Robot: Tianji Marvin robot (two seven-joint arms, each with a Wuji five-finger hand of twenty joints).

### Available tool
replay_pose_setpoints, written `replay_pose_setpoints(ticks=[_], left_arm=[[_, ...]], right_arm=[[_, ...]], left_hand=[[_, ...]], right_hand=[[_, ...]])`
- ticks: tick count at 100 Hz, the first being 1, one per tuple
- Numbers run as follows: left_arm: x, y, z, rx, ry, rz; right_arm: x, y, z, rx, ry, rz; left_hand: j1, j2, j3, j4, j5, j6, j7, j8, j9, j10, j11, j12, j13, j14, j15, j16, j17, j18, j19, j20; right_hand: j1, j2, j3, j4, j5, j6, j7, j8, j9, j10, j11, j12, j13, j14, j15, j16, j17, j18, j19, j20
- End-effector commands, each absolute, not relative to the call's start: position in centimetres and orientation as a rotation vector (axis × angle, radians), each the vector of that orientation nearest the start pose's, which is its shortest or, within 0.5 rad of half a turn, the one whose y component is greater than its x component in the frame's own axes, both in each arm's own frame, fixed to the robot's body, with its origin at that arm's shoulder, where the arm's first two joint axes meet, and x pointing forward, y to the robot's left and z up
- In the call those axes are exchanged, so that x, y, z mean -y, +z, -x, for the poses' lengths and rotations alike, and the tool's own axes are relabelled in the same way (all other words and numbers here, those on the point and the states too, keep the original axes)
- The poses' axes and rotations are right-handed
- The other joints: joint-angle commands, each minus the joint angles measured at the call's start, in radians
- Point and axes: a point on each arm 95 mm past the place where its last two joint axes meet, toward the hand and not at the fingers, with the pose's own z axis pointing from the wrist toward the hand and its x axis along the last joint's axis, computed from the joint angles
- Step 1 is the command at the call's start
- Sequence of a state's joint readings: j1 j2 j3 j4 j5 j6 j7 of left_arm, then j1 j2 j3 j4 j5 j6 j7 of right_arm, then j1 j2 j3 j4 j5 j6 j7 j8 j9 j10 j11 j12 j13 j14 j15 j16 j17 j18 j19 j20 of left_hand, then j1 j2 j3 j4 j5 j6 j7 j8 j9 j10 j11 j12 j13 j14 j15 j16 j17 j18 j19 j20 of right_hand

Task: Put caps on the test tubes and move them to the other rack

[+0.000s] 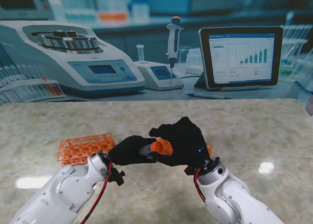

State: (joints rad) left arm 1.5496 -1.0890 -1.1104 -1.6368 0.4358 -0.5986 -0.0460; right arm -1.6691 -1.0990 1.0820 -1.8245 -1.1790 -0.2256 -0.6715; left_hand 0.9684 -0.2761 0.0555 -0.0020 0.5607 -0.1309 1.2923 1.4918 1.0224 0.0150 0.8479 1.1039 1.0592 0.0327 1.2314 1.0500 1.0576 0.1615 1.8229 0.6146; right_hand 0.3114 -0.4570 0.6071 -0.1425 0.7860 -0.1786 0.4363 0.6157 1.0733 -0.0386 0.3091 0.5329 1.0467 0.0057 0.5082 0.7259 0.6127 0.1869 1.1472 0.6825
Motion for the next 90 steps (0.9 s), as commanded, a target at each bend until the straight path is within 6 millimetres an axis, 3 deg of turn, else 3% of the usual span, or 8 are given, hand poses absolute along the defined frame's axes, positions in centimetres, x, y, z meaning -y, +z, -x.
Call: replay_pose_setpoints(ticks=[1,32,54,60,65,77,90], left_arm=[[7.5,-29.3,-35.9,-1.582,-2.464,1.187],[7.5,-29.2,-36.0,-1.577,-2.470,1.179],[7.5,-29.3,-36.1,-1.565,-2.479,1.173],[7.5,-29.3,-36.1,-1.564,-2.480,1.173],[7.5,-29.3,-36.1,-1.563,-2.481,1.172],[7.5,-29.4,-36.1,-1.564,-2.484,1.169],[7.5,-29.4,-36.1,-1.565,-2.488,1.165]], right_arm=[[-8.9,-24.3,-31.2,-1.095,2.147,-0.514],[-9.2,-24.6,-31.1,-1.149,2.173,-0.532],[-9.2,-25.0,-31.2,-1.183,2.174,-0.520],[-9.2,-25.1,-31.2,-1.189,2.179,-0.514],[-9.2,-25.2,-31.2,-1.197,2.183,-0.507],[-9.1,-25.3,-31.2,-1.224,2.188,-0.502],[-9.2,-25.4,-31.3,-1.275,2.191,-0.500]], left_hand=[[0.030,0.032,0.026,-0.011,0.031,-0.060,0.039,0.040,0.000,-0.030,-0.004,-0.001,0.021,-0.023,0.034,0.014,0.027,-0.084,0.156,0.010],[0.029,0.031,0.026,-0.011,0.031,-0.060,0.039,0.040,-0.001,-0.030,-0.005,-0.001,0.020,-0.022,0.033,0.013,0.027,-0.082,0.155,0.010],[0.028,0.030,0.027,-0.011,0.031,-0.060,0.039,0.040,-0.001,-0.030,-0.005,-0.001,0.020,-0.022,0.033,0.013,0.027,-0.081,0.155,0.010],[0.028,0.030,0.027,-0.011,0.031,-0.060,0.039,0.040,-0.001,-0.029,-0.006,-0.001,0.020,-0.021,0.032,0.013,0.027,-0.081,0.154,0.010],[0.028,0.030,0.027,-0.011,0.032,-0.061,0.039,0.040,0.000,-0.030,-0.006,-0.001,0.020,-0.021,0.032,0.013,0.027,-0.081,0.154,0.010],[0.028,0.030,0.028,-0.011,0.032,-0.061,0.039,0.040,0.000,-0.030,-0.006,-0.002,0.020,-0.021,0.032,0.013,0.027,-0.081,0.154,0.010],[0.027,0.028,0.028,-0.011,0.031,-0.061,0.038,0.039,-0.001,-0.029,-0.006,-0.002,0.019,-0.021,0.032,0.013,0.027,-0.080,0.154,0.009]], right_hand=[[0.049,-0.018,0.007,0.040,-0.052,-0.008,0.002,-0.017,-0.014,0.014,0.005,-0.007,0.028,-0.008,-0.019,-0.004,0.022,-0.016,0.028,-0.017],[0.145,-0.072,0.016,0.048,-0.069,-0.013,0.003,-0.028,-0.029,0.017,-0.005,-0.015,0.027,-0.009,-0.033,-0.010,0.055,-0.025,0.016,-0.041],[0.253,-0.129,0.057,0.057,-0.042,-0.018,0.039,-0.022,-0.012,0.013,0.017,-0.005,0.078,-0.037,0.024,0.024,0.135,-0.096,0.105,-0.016],[0.309,-0.150,0.061,0.019,-0.040,-0.023,0.066,-0.028,-0.005,0.011,0.028,0.003,0.094,-0.046,0.037,0.032,0.152,-0.104,0.109,-0.019],[0.357,-0.165,0.070,-0.003,-0.051,-0.036,0.136,-0.068,0.003,0.007,0.038,0.015,0.105,-0.053,0.044,0.037,0.161,-0.112,0.111,-0.024],[0.441,-0.163,0.118,-0.018,-0.090,-0.037,0.276,-0.134,0.022,0.003,0.035,0.143,0.127,-0.057,0.057,0.043,0.178,-0.113,0.116,-0.027],[0.493,-0.141,0.154,-0.012,-0.103,-0.041,0.326,-0.124,0.035,0.001,0.045,0.176,0.142,-0.064,0.067,0.046,0.183,-0.119,0.123,-0.025]])
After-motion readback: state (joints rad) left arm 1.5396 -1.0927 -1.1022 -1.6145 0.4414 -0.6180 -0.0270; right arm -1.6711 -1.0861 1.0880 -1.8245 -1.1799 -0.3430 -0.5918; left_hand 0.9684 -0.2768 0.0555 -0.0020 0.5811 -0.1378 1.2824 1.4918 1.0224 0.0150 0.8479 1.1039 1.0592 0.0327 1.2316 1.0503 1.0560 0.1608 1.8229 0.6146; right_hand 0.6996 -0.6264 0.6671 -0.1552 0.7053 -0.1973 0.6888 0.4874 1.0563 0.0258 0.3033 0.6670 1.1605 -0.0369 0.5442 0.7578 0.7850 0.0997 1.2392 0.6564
